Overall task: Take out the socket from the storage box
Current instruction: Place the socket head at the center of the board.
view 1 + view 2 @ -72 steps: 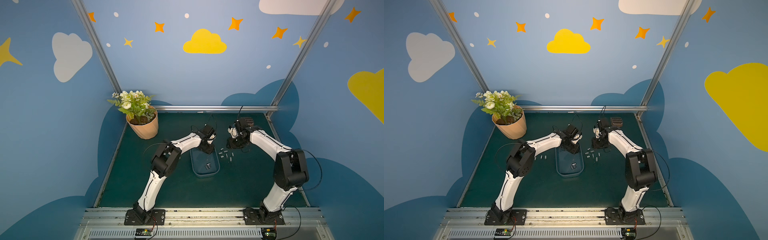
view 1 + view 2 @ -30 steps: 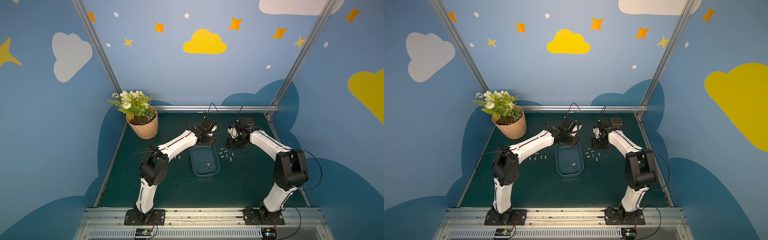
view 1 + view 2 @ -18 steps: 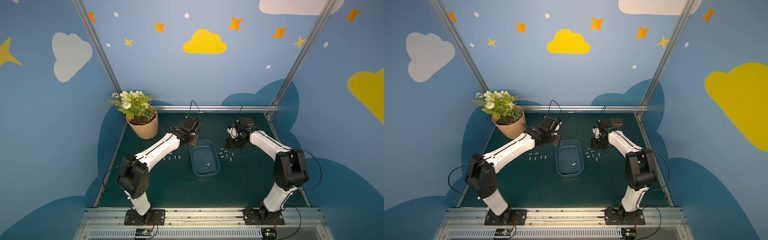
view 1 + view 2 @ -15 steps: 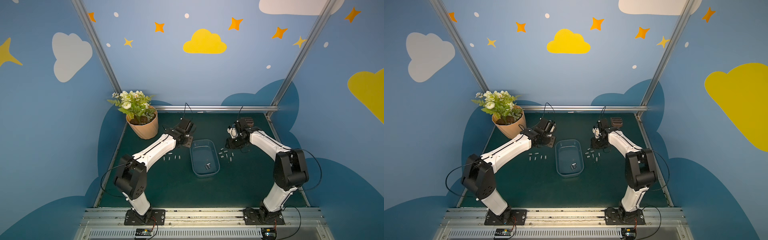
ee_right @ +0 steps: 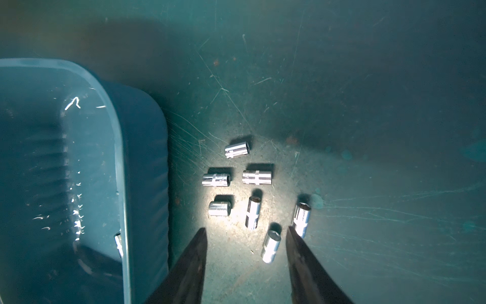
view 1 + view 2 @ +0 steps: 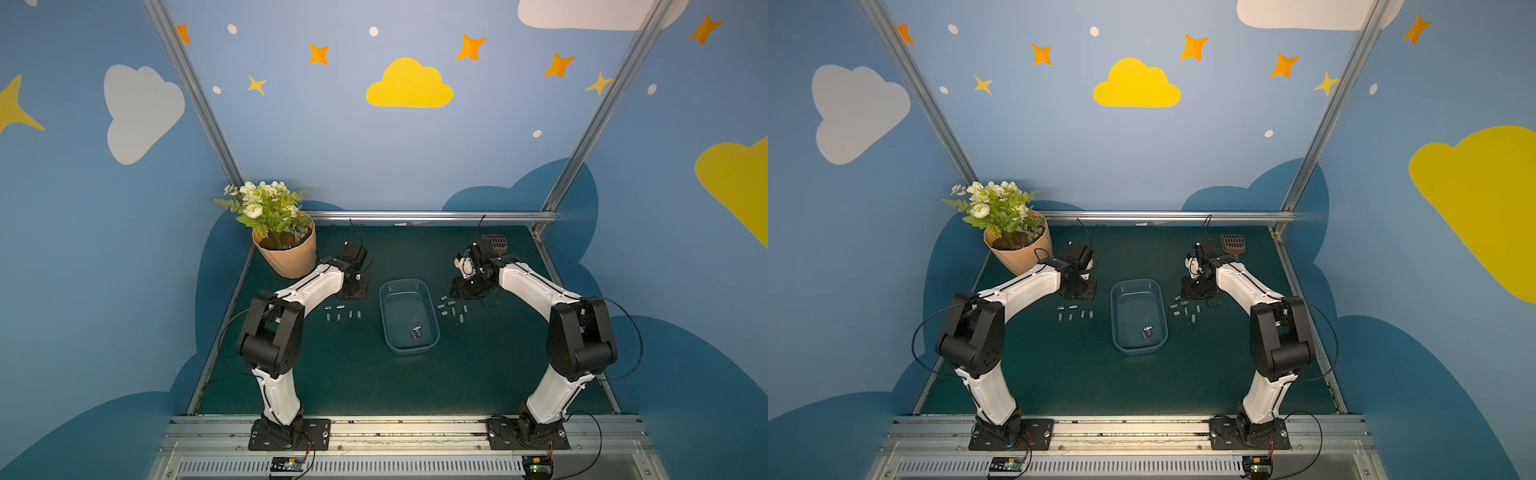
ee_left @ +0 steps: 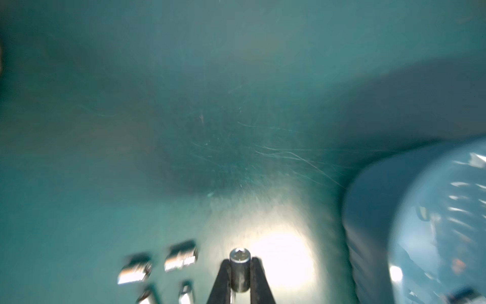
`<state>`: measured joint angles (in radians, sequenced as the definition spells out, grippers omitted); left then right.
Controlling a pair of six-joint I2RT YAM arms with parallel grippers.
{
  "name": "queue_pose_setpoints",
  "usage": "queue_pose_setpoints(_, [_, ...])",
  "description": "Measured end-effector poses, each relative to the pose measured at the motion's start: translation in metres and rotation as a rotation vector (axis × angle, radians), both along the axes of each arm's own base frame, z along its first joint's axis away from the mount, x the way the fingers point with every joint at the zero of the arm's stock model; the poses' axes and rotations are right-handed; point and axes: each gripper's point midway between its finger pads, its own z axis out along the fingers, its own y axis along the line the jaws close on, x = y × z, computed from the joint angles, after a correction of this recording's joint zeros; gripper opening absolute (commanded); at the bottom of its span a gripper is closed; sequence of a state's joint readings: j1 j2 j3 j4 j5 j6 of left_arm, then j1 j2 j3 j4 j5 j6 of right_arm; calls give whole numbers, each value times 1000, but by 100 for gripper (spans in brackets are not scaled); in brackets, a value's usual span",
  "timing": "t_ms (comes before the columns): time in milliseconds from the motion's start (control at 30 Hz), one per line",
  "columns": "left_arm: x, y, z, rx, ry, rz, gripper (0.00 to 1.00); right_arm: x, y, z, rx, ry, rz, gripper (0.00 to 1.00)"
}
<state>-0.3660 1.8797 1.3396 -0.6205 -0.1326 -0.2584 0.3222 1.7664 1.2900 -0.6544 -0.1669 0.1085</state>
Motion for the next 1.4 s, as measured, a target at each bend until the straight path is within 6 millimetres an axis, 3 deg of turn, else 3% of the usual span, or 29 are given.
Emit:
queue_pose_setpoints(167, [-6,4,-25,24,77,12,13,0,0,0,0,0,0,50])
queue_pose_setpoints(400, [-3,4,-23,13,82,16,13,-1,-2,-2,-3,6,-5,50])
queue_pose_setpoints(667, [-5,5,-39,15,123,18,14,-2,-4,-4,-4,11,-7,50])
queue_pose_setpoints(1167, [-6,6,-38,17,127,21,30,-3,-4,-5,-6,15,-7,50])
queue_pose_setpoints(1400, [-4,5,-21,6,92,22,32,-3,-4,-5,-6,15,-7,50])
